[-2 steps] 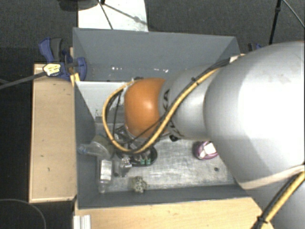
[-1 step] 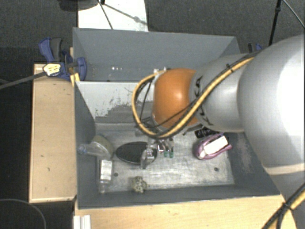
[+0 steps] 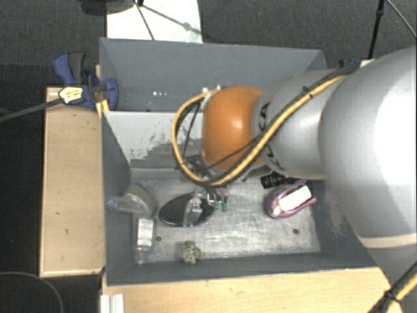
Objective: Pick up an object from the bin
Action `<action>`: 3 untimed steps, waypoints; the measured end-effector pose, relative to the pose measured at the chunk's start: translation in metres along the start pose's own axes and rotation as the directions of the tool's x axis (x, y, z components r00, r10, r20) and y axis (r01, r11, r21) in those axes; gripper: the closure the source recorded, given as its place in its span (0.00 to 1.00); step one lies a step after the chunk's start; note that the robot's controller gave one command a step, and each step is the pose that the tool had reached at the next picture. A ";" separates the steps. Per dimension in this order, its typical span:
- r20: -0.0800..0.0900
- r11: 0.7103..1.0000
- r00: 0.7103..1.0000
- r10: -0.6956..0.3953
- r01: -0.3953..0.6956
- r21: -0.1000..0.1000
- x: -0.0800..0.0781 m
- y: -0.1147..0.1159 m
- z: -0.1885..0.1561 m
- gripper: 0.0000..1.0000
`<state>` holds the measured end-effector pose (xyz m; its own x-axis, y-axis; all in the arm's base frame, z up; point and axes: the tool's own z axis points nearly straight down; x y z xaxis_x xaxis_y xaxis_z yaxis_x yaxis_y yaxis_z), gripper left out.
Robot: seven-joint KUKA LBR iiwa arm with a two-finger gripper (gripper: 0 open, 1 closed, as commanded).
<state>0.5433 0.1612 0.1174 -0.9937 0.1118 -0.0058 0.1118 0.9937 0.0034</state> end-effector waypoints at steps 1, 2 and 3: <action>-0.002 0.992 0.992 0.128 -0.128 0.000 0.011 0.006 0.046 0.00; -0.001 0.992 0.992 0.126 -0.126 0.000 0.010 0.007 0.045 0.00; 0.005 0.992 0.992 0.127 -0.127 -0.003 0.007 0.008 0.043 1.00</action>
Offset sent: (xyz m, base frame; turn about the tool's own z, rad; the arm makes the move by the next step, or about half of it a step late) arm -0.0106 0.0065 -0.0474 0.1290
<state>0.5372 0.1699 0.0747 -0.9714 0.2373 -0.0101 0.2372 0.9714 0.0070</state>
